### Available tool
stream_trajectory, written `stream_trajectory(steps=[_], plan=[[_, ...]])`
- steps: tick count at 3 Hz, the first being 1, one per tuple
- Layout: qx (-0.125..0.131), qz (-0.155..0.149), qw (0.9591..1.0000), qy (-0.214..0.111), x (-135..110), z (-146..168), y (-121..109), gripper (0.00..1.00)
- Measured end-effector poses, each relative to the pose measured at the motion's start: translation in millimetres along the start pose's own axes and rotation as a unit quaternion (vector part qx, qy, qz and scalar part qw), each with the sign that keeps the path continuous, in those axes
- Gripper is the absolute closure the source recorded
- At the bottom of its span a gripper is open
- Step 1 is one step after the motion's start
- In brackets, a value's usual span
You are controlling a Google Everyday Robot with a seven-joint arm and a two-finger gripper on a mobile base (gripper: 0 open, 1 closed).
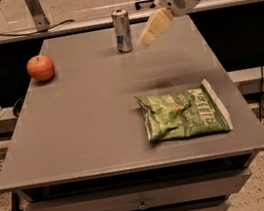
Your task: Move redbull can near green jalapeno chip bag
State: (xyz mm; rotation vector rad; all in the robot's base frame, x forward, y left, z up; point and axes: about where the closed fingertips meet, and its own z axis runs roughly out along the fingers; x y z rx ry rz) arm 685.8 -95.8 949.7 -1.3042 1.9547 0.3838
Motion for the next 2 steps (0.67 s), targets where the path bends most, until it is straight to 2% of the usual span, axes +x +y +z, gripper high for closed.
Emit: stream_trajectory(steps=[1, 2], plan=[[0.008, 0.027, 0.9982, -0.052, -29, 33, -33, 0.0], [0.004, 0.06, 0.9939, -0.093, -45, 62, -56, 0.0]])
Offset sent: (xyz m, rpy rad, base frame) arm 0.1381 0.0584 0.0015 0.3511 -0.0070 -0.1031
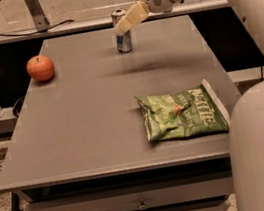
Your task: Move redbull can near green jalapeno chip bag
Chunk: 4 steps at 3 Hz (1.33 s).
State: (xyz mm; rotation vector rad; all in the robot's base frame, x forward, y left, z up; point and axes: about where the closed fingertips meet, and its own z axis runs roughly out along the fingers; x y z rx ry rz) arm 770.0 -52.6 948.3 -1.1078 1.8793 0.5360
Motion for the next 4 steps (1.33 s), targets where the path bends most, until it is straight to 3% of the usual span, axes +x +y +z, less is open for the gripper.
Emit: stream_trajectory(steps=[1, 2, 3, 4], plan=[[-0.005, 0.029, 0.999, -0.035, -15, 29, -14, 0.0], [0.005, 0.048, 0.9982, -0.037, -11, 50, -36, 0.27], [0.008, 0.051, 0.9984, -0.024, -1, 55, -43, 0.5], [0.01, 0.05, 0.9986, -0.014, 4, 42, -46, 0.73]])
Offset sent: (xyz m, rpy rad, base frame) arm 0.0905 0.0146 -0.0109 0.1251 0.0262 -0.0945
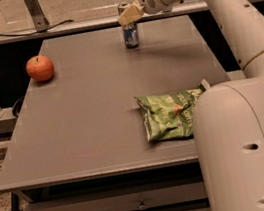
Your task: Move redbull can near green jalapeno chip bag
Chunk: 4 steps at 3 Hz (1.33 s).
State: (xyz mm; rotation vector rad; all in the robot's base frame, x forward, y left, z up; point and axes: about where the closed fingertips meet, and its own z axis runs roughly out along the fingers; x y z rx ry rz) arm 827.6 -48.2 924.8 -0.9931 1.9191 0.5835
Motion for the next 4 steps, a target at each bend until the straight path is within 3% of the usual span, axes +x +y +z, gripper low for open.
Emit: stream_trajectory(steps=[1, 2, 3, 4], plan=[[-0.002, -0.008, 0.9998, -0.016, -14, -36, 6, 0.96], [-0.011, -0.02, 0.9995, -0.024, -16, -83, 17, 1.0], [-0.036, -0.024, 0.9988, -0.022, 9, -127, 32, 1.0], [-0.066, -0.024, 0.9974, -0.014, 54, -155, 46, 1.0]])
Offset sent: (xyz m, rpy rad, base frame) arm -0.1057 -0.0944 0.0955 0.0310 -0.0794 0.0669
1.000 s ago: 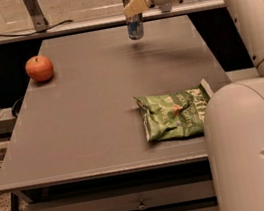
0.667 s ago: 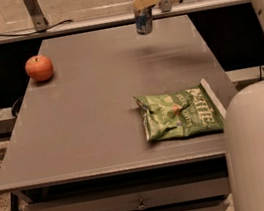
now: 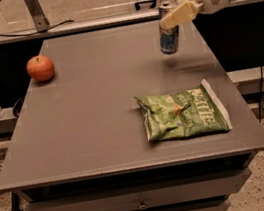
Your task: Move redbull can near green jalapeno chip bag
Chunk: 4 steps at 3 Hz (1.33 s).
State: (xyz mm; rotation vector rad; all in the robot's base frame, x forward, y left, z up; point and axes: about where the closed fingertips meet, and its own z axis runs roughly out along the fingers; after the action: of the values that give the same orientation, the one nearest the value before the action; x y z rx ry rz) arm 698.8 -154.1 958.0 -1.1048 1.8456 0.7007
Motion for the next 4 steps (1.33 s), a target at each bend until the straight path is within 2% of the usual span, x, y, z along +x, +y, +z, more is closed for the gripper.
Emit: stream_trajectory(steps=[1, 3, 4], plan=[[-0.021, 0.0, 0.9997, 0.008, 47, -25, 14, 1.0], [-0.03, -0.02, 0.9993, 0.007, 73, -77, 33, 1.0], [-0.035, -0.025, 0.9991, 0.004, 83, -88, 48, 1.0]])
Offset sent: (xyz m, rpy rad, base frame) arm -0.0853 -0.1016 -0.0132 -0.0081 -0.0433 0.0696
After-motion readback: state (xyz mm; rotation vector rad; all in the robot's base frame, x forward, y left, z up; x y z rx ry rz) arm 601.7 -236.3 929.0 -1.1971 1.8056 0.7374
